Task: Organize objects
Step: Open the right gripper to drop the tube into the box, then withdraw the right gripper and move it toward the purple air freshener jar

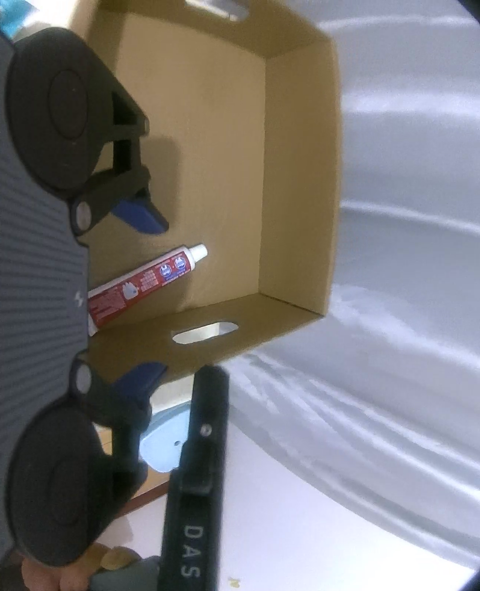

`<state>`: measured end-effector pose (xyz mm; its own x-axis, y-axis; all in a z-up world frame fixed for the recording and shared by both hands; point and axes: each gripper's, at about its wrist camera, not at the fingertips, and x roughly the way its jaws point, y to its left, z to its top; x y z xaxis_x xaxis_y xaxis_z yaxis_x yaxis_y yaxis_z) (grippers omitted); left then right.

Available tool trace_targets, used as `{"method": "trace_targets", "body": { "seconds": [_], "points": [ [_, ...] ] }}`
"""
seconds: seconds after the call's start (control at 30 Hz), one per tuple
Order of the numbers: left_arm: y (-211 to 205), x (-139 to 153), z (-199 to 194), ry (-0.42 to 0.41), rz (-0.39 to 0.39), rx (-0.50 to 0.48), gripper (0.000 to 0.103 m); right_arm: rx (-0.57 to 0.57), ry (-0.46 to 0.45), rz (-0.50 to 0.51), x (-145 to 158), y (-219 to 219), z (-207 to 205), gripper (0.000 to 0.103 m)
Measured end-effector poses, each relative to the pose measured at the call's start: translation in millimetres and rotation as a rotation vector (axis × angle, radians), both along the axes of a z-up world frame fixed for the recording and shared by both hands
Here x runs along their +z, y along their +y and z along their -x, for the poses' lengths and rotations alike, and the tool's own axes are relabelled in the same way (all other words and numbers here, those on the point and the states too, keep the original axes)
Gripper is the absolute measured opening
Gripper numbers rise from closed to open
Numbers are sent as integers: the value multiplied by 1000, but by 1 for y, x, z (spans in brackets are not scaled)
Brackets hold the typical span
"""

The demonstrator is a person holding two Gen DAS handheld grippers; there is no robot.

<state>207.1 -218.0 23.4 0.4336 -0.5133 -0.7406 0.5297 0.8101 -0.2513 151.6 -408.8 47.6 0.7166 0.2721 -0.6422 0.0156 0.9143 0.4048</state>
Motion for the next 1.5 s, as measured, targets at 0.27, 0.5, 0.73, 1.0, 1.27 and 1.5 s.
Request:
{"method": "trace_targets", "body": {
  "seconds": [0.27,0.5,0.73,1.0,1.27,1.5],
  "points": [
    [39,37,53,-93,64,64,100,-14,-63,-1,16,1,59,53],
    [85,51,103,-135,88,119,103,5,-106,15,26,19,104,83],
    [135,43,143,-133,94,225,103,67,-81,51,30,57,126,90],
    [183,31,177,-148,59,332,103,134,-49,203,23,116,142,102],
    [215,17,198,-160,24,369,103,144,-48,393,15,164,154,102],
    [232,5,202,-136,80,356,103,134,-58,478,12,190,147,102]
  ]
}}
